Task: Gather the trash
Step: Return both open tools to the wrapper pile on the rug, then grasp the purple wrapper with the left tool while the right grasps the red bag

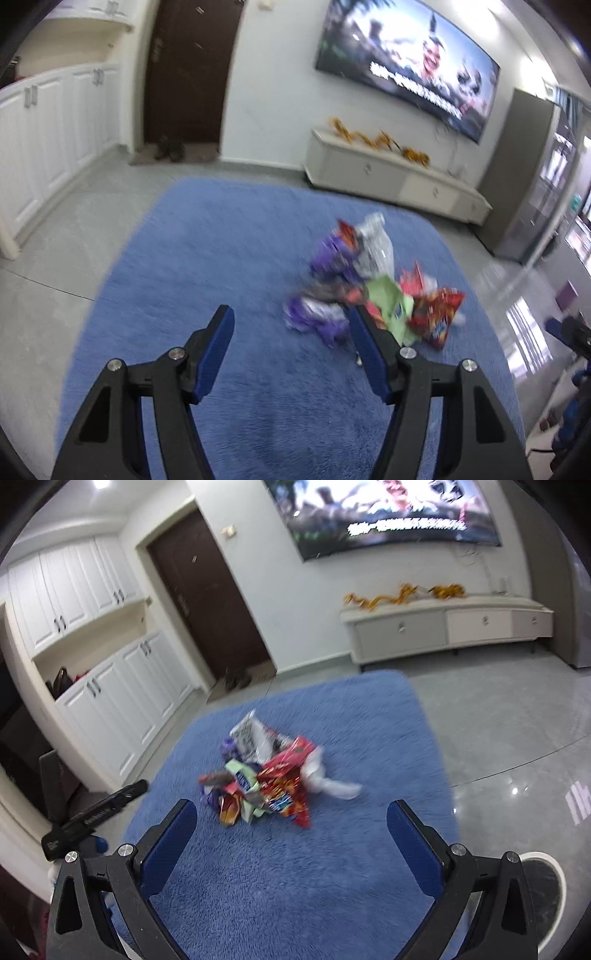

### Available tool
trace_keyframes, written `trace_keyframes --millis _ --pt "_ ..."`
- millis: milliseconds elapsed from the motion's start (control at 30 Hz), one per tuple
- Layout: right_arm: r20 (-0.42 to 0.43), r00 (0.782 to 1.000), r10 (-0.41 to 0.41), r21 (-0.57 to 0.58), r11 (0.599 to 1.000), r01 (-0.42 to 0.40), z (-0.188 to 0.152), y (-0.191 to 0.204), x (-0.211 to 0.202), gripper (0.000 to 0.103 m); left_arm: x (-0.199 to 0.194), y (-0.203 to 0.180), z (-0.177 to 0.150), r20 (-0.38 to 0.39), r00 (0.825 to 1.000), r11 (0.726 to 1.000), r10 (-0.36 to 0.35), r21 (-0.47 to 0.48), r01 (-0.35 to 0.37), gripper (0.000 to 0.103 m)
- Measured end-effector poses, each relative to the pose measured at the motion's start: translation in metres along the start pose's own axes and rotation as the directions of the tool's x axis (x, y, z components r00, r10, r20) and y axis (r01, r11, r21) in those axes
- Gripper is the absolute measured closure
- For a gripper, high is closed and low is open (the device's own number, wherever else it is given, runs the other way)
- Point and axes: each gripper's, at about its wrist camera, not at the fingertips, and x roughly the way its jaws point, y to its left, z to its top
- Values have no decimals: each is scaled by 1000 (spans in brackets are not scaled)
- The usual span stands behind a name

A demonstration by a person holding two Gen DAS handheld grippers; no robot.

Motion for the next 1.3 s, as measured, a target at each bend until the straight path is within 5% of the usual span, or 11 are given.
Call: trace_keyframes --millis 200,533,667,833,900,1300 --pt "-89 996 29 5 1000 -28 -1 2 54 0 52 -14 -4 -100 994 999 -41 21 43 40" --pt "-175 983 63 43 997 -56 -2 -5 110 9 100 -11 2 -163 981 994 -106 -31 102 41" --pt "-181 981 64 60 997 -54 1 -9 125 18 111 -12 4 -169 980 994 -106 -38 101 55" --pt "-185 979 88 102 992 -70 2 -19 130 61 104 -12 4 -154 982 993 -111 -49 104 63" --pt "-169 981 96 110 991 -78 0 -22 122 69 93 -8 -1 -143 985 994 -100 -47 94 63" --pt "-53 992 110 82 991 -106 -14 -9 41 82 9 -6 -13 -32 996 994 -79 -78 77 64"
